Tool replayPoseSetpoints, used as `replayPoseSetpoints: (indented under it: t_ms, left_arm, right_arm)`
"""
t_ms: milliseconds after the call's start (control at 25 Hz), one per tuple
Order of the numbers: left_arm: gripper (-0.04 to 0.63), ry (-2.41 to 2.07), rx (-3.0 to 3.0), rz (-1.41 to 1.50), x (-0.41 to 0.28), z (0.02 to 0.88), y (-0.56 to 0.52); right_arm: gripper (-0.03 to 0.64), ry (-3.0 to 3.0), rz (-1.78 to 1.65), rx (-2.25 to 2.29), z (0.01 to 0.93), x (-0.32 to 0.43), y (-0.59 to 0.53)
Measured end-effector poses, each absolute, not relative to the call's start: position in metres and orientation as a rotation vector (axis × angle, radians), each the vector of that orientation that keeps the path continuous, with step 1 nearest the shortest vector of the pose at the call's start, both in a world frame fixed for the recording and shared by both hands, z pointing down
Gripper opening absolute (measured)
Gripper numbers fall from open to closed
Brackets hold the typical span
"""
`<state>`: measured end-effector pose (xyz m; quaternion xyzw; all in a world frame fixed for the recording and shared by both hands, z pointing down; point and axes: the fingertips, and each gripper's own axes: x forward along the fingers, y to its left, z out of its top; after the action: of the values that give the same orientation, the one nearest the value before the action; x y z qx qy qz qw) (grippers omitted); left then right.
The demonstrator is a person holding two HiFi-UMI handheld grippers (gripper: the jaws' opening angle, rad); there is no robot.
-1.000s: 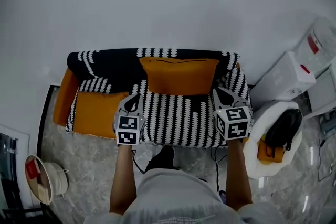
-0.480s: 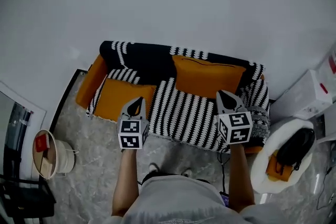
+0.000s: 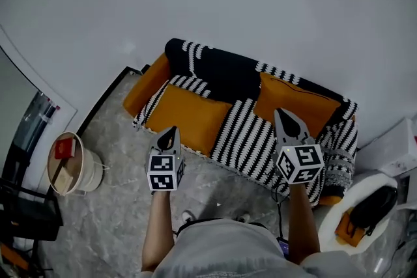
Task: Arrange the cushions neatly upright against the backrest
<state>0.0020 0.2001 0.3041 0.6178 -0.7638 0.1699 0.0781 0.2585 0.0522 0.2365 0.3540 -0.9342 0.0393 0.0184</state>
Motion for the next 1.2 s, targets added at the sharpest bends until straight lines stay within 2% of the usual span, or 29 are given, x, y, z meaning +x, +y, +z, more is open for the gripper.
replayPoseSetpoints:
  t_ms: [680, 1200]
  left_arm:
    - [0.017, -2.316, 1.838, 0.494, -0.207, 0.302, 0.345]
    - [0.017, -2.370, 1.711, 0.445, -0.310, 0.306, 0.419]
  right_arm:
    - [0.003, -2.868, 0.062, 0.982, 0.240, 0.047, 0.193]
    - [0.003, -2.827, 0.052, 0.882, 0.257, -0.051, 0.243]
